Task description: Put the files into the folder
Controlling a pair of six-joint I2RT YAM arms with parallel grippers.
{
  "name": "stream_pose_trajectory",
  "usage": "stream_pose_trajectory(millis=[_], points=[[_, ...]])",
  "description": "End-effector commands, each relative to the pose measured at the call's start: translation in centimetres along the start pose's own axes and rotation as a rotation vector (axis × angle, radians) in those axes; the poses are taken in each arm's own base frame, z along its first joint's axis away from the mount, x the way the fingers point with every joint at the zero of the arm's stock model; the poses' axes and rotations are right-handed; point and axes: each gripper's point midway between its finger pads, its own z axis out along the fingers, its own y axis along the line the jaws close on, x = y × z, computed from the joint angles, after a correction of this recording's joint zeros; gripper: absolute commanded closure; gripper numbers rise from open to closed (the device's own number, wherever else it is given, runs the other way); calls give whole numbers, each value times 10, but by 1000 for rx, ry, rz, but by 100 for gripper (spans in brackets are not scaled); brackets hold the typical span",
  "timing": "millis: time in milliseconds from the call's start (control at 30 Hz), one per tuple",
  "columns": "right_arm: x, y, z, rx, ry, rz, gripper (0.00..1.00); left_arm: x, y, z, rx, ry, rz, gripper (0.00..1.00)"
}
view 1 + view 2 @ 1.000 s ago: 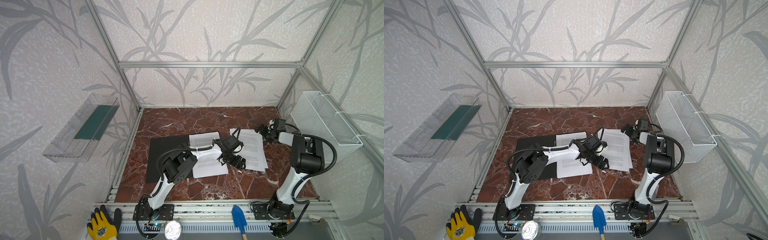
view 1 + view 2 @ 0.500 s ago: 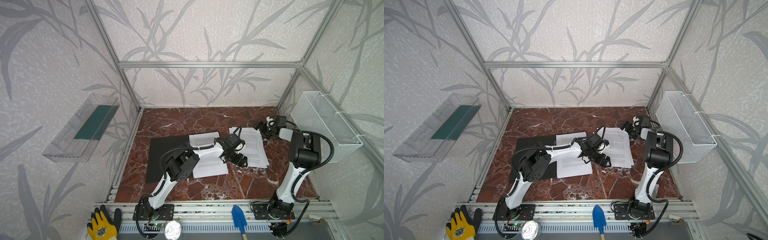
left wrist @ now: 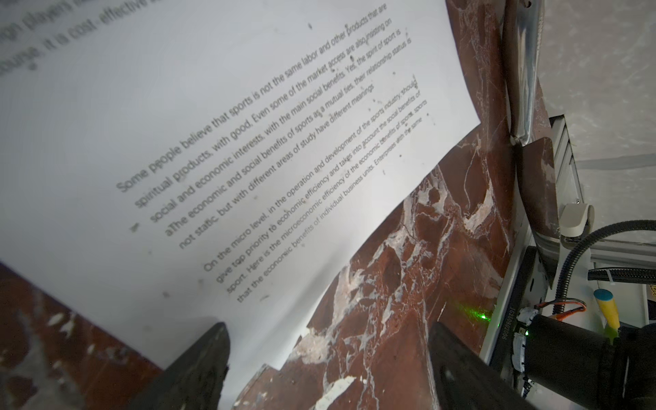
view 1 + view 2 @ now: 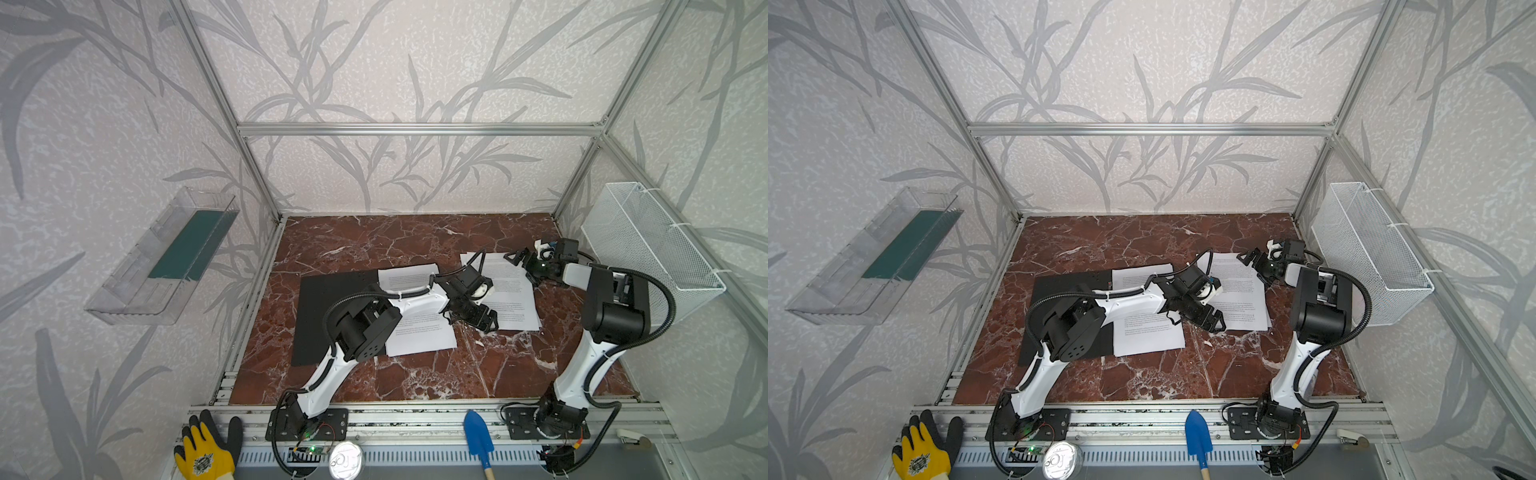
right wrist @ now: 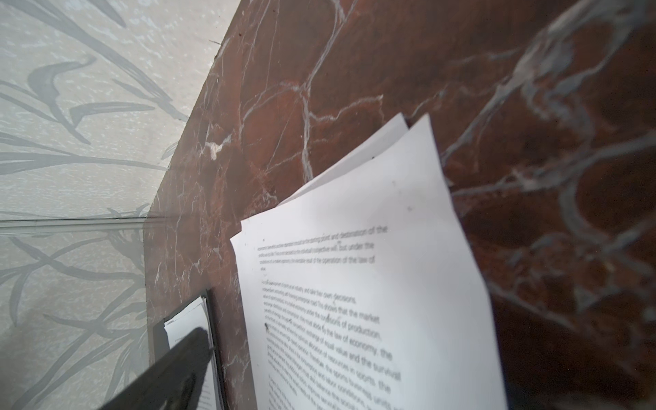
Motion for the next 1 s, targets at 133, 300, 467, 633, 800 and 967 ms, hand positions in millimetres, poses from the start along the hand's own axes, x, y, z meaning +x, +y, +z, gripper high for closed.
stream_pose_trajectory(millis=[133,300,467,633,800,967], points=[[-5,34,-30,-69,-40,-23,1,68,60,37,-138,202,-113,11],[3,33,-40,-37,-53,-35,6,68,61,37,-140,205,-116,11],[15,21,-44,-4,-39,-29,13,70,62,37,-140,207,-119,11],[24,5,-58,71,-59,-1,23,70,61,37,-135,206,-122,11],[34,-7,-68,124,-74,17,34,69,59,35,-126,202,-126,11],[43,-15,-69,137,-68,34,42,69,59,34,-125,197,-129,11]])
